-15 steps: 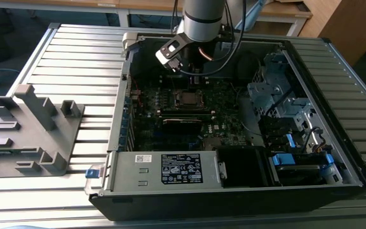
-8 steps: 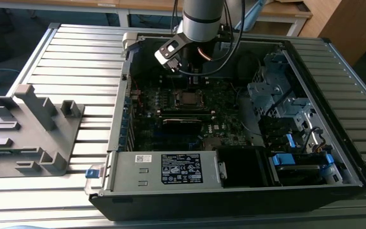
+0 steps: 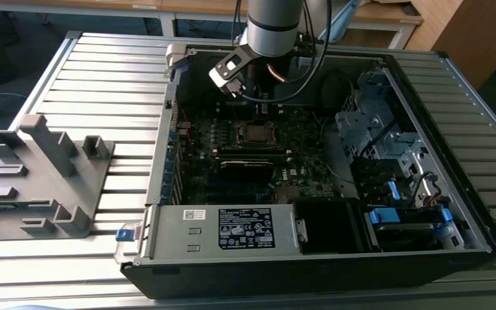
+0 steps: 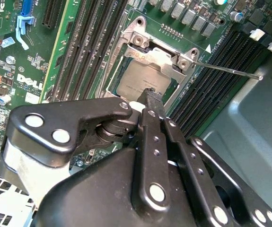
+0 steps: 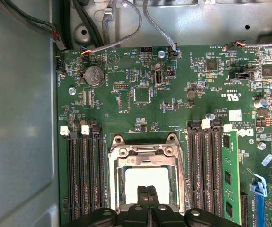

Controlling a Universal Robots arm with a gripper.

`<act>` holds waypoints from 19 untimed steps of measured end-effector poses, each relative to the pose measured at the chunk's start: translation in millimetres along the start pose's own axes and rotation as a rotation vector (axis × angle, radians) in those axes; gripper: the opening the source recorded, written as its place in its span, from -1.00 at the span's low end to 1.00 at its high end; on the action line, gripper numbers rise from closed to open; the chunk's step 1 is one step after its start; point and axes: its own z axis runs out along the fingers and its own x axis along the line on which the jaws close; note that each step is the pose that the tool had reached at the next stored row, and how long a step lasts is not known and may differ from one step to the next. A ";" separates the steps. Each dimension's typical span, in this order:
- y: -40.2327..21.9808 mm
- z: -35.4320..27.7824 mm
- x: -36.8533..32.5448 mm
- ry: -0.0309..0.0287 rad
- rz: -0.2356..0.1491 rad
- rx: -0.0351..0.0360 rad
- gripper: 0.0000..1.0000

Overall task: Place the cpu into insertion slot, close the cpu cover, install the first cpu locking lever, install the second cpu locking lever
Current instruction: 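Close the cpu cover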

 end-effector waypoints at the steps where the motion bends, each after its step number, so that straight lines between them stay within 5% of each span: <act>1: 0.0 0.0 0.0 0.0000 0.000 0.0000 -0.80; 19: -16.3 1.5 -0.9 0.0000 0.000 -0.0014 -0.80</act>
